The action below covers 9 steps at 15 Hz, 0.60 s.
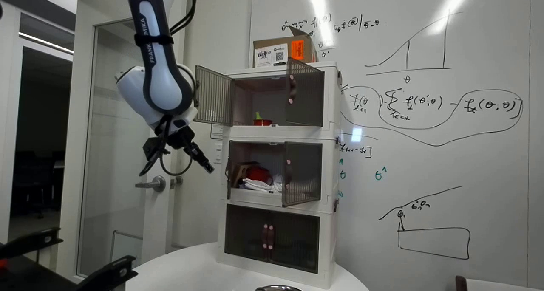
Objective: Close the door to the middle compartment
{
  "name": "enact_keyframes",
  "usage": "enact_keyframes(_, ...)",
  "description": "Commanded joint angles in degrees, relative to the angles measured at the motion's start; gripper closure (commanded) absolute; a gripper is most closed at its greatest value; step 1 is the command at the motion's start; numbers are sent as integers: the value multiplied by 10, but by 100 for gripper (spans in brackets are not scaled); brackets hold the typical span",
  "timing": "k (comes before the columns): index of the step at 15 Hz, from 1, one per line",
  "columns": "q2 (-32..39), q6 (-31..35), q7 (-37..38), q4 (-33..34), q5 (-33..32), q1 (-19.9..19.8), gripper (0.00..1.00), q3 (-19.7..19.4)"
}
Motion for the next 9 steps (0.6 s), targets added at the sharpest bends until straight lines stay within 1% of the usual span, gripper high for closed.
enact_keyframes(1,12,129,41,50,-27,-39,0,4)
enact_keyframes(3,29,183,29,84,-3,-68,0,21)
enact_keyframes(5,46,208,28,109,14,-83,0,30)
enact_keyframes(7,64,209,28,126,26,-92,0,35)
enact_keyframes(9,82,194,27,136,29,-88,0,33)
